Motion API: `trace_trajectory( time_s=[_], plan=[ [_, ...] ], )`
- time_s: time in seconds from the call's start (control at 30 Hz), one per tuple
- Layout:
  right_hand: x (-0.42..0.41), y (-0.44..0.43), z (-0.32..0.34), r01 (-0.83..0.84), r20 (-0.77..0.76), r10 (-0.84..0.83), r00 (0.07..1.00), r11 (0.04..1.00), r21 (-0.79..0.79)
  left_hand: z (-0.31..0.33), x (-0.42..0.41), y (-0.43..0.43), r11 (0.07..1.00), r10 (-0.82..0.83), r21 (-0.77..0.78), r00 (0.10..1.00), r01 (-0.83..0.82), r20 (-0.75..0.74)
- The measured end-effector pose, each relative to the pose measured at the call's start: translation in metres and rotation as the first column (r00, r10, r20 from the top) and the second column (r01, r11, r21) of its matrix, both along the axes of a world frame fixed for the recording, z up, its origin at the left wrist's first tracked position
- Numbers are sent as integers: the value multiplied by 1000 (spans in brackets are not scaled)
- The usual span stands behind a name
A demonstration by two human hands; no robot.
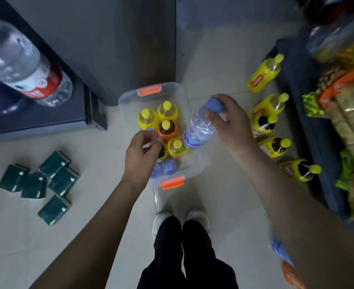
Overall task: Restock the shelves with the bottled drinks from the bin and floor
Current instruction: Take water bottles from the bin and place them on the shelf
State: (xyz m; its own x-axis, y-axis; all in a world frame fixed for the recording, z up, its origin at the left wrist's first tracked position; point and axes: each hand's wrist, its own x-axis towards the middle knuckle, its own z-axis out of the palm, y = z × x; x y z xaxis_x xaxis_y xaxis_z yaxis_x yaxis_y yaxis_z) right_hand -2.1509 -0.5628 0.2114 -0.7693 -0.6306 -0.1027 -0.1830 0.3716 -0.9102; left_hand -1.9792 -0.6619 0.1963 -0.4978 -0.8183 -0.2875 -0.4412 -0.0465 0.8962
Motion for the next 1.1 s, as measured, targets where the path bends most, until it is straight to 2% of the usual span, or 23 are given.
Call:
trace_trajectory(
  time_s=[0.1,0.23,0.43,0.53,0.63,0.8,1.1],
  plan=[
    [-24,-7,99,48,-17,-49,999,995,-85,81,-27,-5,998,-67,-21,997,66,-41],
    [-48,-7,246,96,-65,-109,992,979,-180,205,-66,-12,989,-149,-34,974,145,-168],
    [-61,24,447,199,-158,-263,952,921,-334,384,-114,-8,949,-313,-85,880,303,-357],
    [-61,54,527,266,-216,-373,902,875,-404,462,-135,15,891,-449,-140,789,432,-420],
    [-61,92,598,349,-211,-504,838,791,-502,533,-154,50,807,-581,-226,670,545,-462],
    [-57,164,695,398,-214,-641,737,668,-628,627,-179,114,668,-704,-283,460,688,-541],
    [-47,319,790,498,-245,-826,507,513,-699,725,-226,263,444,-784,-365,158,819,-600]
  ],
)
